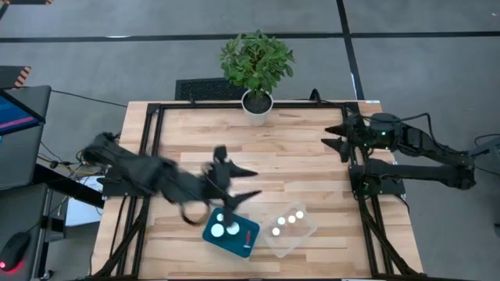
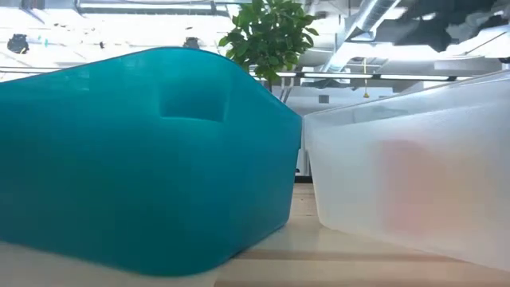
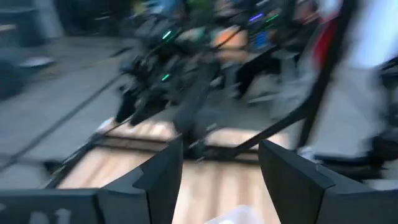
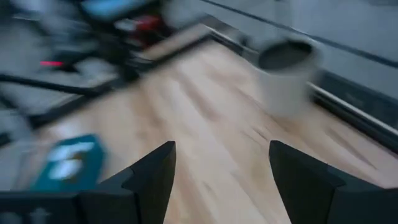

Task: Pick and place medicine bottles into bin by pill shape (circle, oval)
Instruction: Return to Home Position

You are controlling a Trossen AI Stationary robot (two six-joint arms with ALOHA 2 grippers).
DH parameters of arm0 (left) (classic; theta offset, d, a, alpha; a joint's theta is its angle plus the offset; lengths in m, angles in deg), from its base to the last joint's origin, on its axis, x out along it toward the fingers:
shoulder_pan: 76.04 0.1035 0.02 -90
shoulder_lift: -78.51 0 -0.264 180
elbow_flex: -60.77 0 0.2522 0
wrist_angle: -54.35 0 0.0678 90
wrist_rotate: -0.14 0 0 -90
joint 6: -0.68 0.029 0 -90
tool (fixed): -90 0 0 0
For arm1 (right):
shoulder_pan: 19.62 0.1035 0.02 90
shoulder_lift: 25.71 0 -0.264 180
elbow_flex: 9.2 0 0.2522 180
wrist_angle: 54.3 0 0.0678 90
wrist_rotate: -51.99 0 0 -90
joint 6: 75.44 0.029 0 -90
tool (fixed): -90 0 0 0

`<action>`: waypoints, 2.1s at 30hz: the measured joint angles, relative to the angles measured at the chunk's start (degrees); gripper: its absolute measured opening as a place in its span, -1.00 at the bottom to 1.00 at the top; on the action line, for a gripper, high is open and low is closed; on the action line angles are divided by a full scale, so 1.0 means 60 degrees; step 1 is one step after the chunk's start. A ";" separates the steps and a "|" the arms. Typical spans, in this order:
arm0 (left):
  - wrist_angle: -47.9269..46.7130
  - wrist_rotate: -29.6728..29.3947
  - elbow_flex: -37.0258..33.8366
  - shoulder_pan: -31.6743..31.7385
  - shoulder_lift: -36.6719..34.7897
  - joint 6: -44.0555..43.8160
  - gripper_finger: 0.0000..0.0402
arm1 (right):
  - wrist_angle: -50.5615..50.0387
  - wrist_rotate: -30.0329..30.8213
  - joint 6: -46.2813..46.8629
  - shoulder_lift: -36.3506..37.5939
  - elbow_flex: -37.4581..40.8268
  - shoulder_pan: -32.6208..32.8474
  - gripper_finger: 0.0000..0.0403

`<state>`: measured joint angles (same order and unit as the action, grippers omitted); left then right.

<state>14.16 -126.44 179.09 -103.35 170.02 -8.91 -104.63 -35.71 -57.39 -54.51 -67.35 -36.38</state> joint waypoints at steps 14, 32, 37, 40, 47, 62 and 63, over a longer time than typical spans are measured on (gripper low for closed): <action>-0.2466 0.2897 -0.2371 0.2012 -0.3784 -0.0837 0.02 | 0.1825 -0.2472 -0.0607 0.1262 0.0211 0.0103 0.35; 0.2858 0.5466 -1.2515 0.3859 -1.3162 -0.1461 0.02 | 0.7028 -0.1389 0.0254 0.3434 0.4452 0.0092 0.35; 0.2128 0.5541 -1.3524 0.3901 -1.5267 -0.1532 0.02 | 0.7718 -0.1350 0.0019 0.3526 0.5222 0.0120 0.35; 0.0885 0.5494 -1.3570 0.3917 -1.5139 -0.1585 0.02 | 0.8405 -0.1355 0.0016 0.3510 0.5769 0.0250 0.35; 0.2259 0.5851 -1.4674 0.3922 -1.5264 -0.1309 0.02 | 1.0429 -0.1197 0.0227 0.3502 0.7303 0.0970 0.35; 0.4913 0.6741 -1.7314 0.3922 -1.5098 -0.2116 0.02 | 0.9833 -0.0348 -0.1017 0.3499 0.7309 0.1979 0.35; 0.4946 0.6748 -1.7314 0.3923 -1.5079 -0.1982 0.02 | 0.9809 -0.0352 -0.1017 0.3495 0.7309 0.1982 0.35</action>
<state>43.83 -85.96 75.20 -79.81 79.55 -20.80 -45.77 -37.82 -63.50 -33.54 -23.49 -24.49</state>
